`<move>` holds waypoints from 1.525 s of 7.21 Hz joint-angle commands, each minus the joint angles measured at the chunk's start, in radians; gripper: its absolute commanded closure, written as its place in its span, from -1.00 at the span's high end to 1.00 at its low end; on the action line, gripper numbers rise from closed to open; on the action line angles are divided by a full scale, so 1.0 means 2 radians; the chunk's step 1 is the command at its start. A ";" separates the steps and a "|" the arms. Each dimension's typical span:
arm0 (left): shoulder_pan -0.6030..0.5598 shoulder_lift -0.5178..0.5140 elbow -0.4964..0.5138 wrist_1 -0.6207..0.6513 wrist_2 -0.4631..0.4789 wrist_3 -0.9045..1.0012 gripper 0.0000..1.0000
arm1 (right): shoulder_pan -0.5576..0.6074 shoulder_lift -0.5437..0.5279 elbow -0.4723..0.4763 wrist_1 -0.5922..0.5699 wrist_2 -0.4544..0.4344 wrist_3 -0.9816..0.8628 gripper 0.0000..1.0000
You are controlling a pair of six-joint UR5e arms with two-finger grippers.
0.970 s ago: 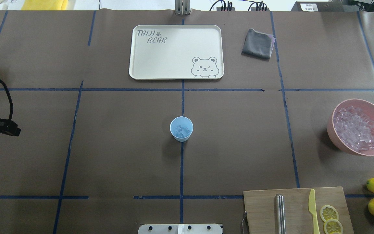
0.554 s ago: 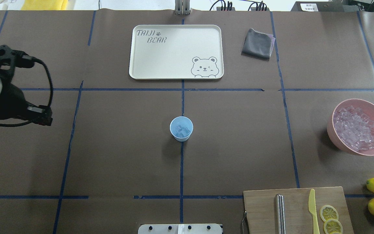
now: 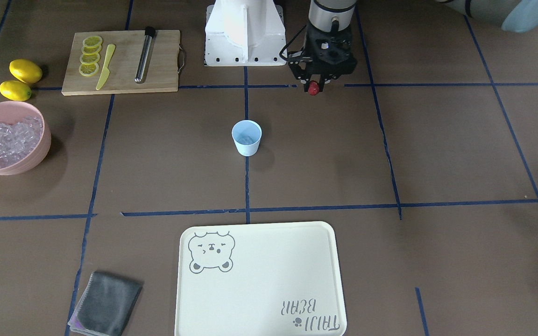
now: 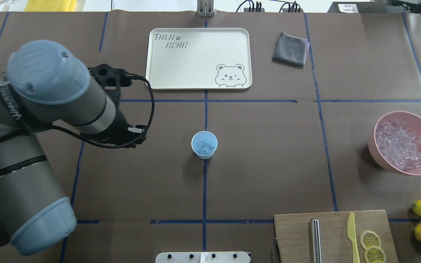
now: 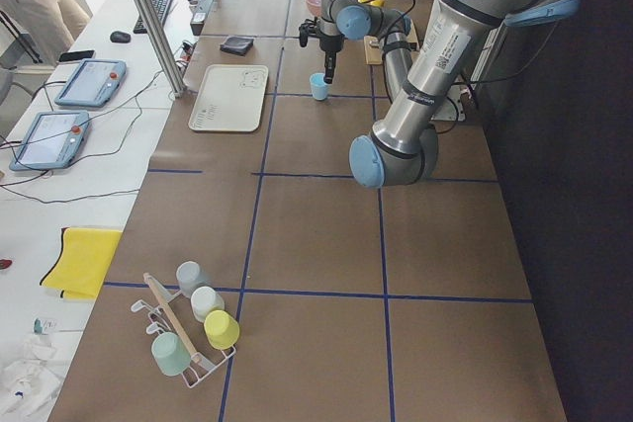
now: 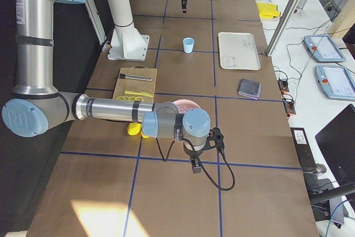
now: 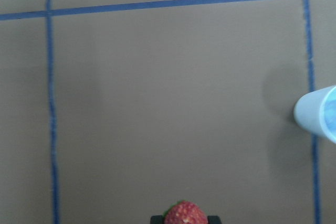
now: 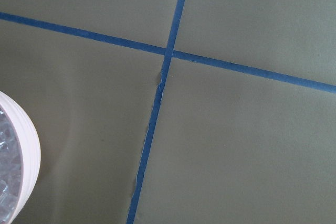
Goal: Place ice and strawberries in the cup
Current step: 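Lift the strawberry and carry it over the light-blue cup, then open the left gripper to drop the strawberry into the cup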
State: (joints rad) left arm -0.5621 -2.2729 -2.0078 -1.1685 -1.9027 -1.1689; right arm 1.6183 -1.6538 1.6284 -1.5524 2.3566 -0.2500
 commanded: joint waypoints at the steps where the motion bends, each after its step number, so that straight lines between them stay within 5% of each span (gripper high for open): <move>1: 0.009 -0.073 0.122 -0.064 0.010 -0.053 -1.00 | 0.000 0.000 0.001 0.000 0.001 0.000 0.99; 3: 0.019 -0.123 0.238 -0.137 0.023 -0.072 -1.00 | 0.000 0.000 0.001 0.000 0.001 0.000 0.99; 6: 0.033 -0.119 0.243 -0.143 0.023 -0.073 -1.00 | 0.000 0.000 0.000 0.000 0.001 0.000 0.99; 8: 0.034 -0.117 0.238 -0.141 0.021 -0.072 -0.83 | 0.000 0.000 0.000 0.000 0.001 0.000 0.99; 9: 0.034 -0.117 0.238 -0.141 0.021 -0.072 -0.62 | 0.000 0.000 0.000 0.000 0.000 0.000 0.99; 10: 0.033 -0.118 0.237 -0.142 0.020 -0.068 0.34 | 0.000 0.000 0.000 0.000 0.000 0.000 0.99; 11: 0.034 -0.118 0.235 -0.142 0.020 -0.067 0.99 | 0.000 0.000 0.000 0.000 0.000 0.000 0.99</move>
State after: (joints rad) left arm -0.4947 -2.5076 -1.5342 -1.4522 -1.8616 -1.3073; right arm 1.6184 -1.6536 1.6281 -1.5524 2.3563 -0.2500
